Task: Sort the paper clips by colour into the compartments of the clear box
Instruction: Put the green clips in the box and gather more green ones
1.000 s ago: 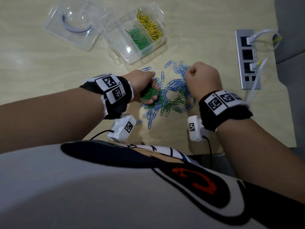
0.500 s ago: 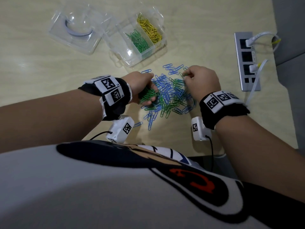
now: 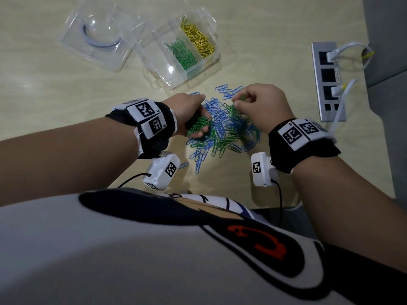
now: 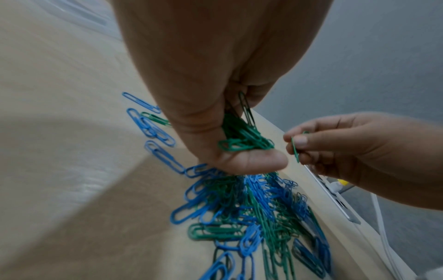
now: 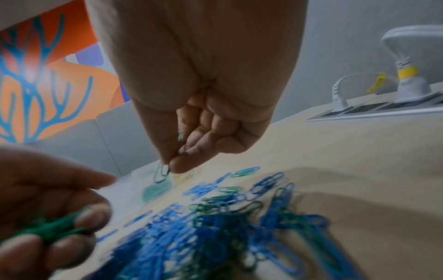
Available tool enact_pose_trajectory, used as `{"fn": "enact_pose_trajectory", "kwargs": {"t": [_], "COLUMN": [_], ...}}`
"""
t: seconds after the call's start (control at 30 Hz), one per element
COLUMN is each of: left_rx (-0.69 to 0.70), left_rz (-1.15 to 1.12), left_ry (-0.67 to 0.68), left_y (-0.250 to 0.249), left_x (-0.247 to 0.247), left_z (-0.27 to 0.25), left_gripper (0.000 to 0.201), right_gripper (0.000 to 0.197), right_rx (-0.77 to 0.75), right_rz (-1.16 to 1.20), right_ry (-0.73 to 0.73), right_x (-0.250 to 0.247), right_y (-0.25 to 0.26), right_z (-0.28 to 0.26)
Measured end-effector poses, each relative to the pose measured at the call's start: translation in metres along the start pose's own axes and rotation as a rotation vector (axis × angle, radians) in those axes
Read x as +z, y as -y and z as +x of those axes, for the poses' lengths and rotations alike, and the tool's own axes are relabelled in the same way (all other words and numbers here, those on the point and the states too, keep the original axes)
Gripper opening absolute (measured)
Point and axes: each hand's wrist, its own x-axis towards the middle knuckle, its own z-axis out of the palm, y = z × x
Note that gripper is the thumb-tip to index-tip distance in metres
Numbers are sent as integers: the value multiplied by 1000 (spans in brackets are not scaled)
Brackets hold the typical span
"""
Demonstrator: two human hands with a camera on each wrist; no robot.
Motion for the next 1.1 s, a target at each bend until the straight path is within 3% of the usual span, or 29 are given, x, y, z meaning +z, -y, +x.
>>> {"fn": "enact_pose_trajectory", "kwargs": {"t": [0.1, 0.27, 0.33, 0.4, 0.5, 0.63, 0.8, 1.1], "left_rx": [14, 64, 61, 40, 14, 15, 11, 10], "left_rz": [-24, -91, -115, -102, -80, -81, -77, -67], "left_ry": [-10, -55, -53, -22, 1, 13, 2, -3], "left_y": [0, 1, 1, 2, 2, 1, 1, 2], "left_x": [1, 2, 0, -1, -2, -4, -5, -5], "left_z": [2, 3, 3, 4, 3, 1, -1, 0], "left_gripper": [52, 30, 30, 39, 53, 53, 53, 53], "right_gripper": [9, 20, 19, 13, 15, 18, 4, 17], "right_rx": [-72, -167, -222, -238, -85, 60, 42, 86], "right_rz": [95, 108, 28, -8, -109, -449, -478, -475], "right_ry": [119, 299, 263, 117, -130, -43, 53, -122], "right_x": [8, 19, 16, 13, 8, 7, 17, 2], "right_y": [18, 40, 40, 36, 18, -9, -13, -15], "right_z": [-9, -21, -22, -18, 1, 16, 17, 17]}}
